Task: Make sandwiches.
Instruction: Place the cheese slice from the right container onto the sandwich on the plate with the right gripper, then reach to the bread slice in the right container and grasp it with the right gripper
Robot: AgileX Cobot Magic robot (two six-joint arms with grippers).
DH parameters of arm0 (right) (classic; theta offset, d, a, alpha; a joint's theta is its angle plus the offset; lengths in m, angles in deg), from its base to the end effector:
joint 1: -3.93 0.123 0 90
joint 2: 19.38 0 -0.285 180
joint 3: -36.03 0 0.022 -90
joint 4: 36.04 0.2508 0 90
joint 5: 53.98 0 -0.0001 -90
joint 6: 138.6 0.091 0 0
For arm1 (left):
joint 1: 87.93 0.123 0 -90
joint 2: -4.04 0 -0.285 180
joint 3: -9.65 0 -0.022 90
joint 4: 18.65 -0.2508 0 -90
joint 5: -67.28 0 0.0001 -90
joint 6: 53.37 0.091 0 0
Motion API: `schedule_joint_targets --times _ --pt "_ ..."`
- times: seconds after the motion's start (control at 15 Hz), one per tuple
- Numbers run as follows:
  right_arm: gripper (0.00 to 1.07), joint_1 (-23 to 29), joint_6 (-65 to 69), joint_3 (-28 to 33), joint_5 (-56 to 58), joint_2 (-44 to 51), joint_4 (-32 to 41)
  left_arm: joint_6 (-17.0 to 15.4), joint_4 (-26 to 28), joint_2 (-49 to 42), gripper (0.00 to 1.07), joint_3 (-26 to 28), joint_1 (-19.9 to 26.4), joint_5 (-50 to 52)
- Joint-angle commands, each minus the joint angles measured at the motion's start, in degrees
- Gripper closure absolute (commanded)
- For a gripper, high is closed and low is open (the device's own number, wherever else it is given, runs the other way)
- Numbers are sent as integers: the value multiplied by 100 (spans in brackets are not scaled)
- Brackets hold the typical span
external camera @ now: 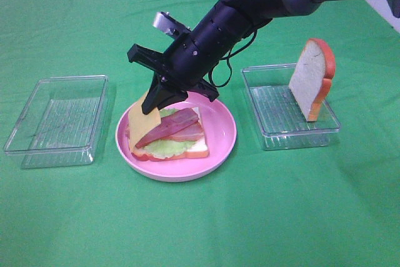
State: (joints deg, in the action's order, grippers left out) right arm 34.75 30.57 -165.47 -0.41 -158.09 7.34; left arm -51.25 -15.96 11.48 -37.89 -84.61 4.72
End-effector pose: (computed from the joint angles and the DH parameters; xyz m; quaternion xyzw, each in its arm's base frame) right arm 0.3786 0.2845 0.1439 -0.1471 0.9350 0.3222 0.0190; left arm -0.0090 -0.0043 0.2798 -0.0074 0.8548 0.0012 0.5189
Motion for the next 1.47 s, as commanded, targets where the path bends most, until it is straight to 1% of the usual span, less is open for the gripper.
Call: schedule_joint_targets --times 0.07,0.13,0.27,0.33,0.47,0.53,0.6,0.67,0.73,0.87,0.93,1.0,1.07,1.13,1.2,1.33,1.47 --pt "107 -6 252 17 6 0 -487 0 11 -74 9 -17 -6 86" --pt "104 -6 418 17 6 0 -699 0 11 -74 9 -17 -6 86" --pt "92 -6 481 -17 34 17 -796 0 11 -74 9 -17 -6 86" --pt "83 -6 481 -74 46 46 -859 0 11 -74 9 -17 -6 86" --pt "55 -6 544 -321 241 120 -1117 0 11 -74 9 -17 -6 86" --pt "48 -6 584 -390 309 138 -1209 0 11 -74 9 -17 -6 86" --pt "31 -6 722 -510 447 172 -1421 0 11 -74 9 -17 -6 86" --pt "20 -6 894 -647 596 218 -1690 0 11 -74 9 -17 -6 86" --pt "15 -6 1083 -739 722 281 -1994 0 11 -74 9 -17 -6 86" --pt "14 6 1541 -1020 1077 407 -2653 -6 -6 -74 9 -17 -6 86" --pt "14 6 2005 -1495 1570 516 -3180 -6 -6 -74 9 -17 -6 86" --pt "14 6 2000 -1621 1696 533 -3243 -6 -6 -74 9 -17 -6 86" --pt "14 -6 1994 -1977 1971 533 -3432 -6 -6 -74 9 -17 -6 86" --pt "14 -11 2017 -2326 2275 533 -3707 -6 -6 -74 9 -17 -6 86" --pt "14 -40 2177 -2538 2275 533 -4016 -6 -23 -74 9 -17 -6 86" --pt "14 -264 2275 -2813 2275 533 -4011 -6 -34 -74 9 -17 -6 86" --pt "14 -647 2275 -2813 2275 533 -3988 -6 -34 -74 9 -17 -6 86"
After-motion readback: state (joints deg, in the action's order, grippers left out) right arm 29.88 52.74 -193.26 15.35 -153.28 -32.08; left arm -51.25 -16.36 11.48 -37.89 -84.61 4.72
